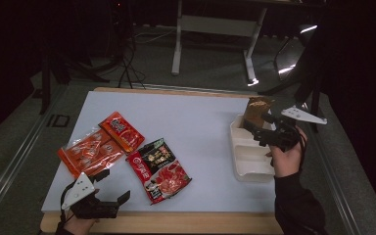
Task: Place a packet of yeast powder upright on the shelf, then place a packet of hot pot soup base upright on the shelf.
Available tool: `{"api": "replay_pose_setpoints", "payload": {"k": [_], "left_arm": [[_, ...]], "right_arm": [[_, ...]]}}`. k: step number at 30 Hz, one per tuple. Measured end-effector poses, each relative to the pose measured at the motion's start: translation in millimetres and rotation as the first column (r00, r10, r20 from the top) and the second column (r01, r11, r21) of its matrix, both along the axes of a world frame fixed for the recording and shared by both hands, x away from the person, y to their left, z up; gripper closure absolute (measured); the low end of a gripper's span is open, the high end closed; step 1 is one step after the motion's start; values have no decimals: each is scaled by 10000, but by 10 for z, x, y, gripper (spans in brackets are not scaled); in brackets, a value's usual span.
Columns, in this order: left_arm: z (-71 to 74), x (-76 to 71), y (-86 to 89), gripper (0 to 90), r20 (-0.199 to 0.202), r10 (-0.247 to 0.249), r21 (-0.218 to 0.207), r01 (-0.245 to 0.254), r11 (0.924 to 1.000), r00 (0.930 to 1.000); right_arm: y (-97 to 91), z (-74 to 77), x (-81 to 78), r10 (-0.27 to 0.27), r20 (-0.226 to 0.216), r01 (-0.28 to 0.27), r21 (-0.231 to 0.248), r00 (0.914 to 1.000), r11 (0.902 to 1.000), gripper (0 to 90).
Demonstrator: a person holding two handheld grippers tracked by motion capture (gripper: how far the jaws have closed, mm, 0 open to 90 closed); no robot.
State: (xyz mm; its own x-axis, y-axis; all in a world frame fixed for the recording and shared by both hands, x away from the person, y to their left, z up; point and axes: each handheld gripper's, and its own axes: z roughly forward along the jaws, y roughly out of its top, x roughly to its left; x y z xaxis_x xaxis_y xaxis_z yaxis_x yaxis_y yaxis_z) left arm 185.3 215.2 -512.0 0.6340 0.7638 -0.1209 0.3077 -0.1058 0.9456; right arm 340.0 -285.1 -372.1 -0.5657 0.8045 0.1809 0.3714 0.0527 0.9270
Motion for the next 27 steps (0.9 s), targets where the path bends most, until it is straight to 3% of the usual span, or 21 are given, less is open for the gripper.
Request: {"api": "replay_pose_setpoints", "payload": {"k": [7,13,18,22,27], "left_arm": [[8,10,-51,2,-553,-139,454,165,9988,9984],[4,31,-35,3,-877,-25,433,63,9990,9961],[12,45,-16,2,-994,5,431,38,9991,9950],[35,40,-31,2,-973,8,565,47,9984,9953],[40,53,-60,54,-1528,199,936,-55,9956,9881]], "right_arm": [[176,-101,-233,819,533,-773,-828,9952,9936,148],[249,-163,-392,1653,570,-1599,-893,9846,9831,161],[293,-158,-561,1927,931,-1818,-1137,9768,9767,140],[321,-148,-676,1980,959,-1857,-1234,9755,9748,138],[346,-143,-779,2048,1009,-1918,-1246,9736,9735,137]]}}
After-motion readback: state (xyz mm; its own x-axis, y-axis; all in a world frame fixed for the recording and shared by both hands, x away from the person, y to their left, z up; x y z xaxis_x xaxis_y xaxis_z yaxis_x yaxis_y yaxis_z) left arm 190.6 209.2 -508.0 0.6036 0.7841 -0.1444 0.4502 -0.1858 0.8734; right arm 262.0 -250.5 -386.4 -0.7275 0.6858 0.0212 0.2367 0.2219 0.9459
